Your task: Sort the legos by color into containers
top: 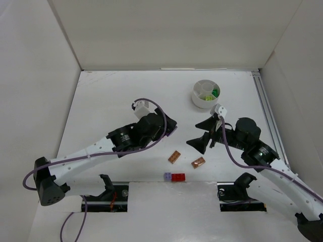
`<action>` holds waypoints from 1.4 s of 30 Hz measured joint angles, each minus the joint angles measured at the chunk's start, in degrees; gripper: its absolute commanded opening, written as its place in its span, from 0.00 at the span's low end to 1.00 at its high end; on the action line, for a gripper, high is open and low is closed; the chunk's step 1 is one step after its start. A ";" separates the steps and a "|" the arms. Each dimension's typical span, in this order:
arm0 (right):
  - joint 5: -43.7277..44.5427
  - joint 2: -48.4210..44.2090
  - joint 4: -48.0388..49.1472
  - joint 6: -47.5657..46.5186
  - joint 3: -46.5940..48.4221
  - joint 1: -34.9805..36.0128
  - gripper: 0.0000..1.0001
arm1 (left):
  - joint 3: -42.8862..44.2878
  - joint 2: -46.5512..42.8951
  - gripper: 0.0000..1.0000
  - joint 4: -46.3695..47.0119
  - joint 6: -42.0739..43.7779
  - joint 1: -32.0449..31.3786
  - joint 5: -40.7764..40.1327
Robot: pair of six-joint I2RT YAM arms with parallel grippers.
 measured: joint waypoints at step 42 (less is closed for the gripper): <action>33.55 18.23 36.20 16.17 -0.72 14.99 0.16 | 3.52 -0.50 0.52 13.29 -0.44 0.07 -4.87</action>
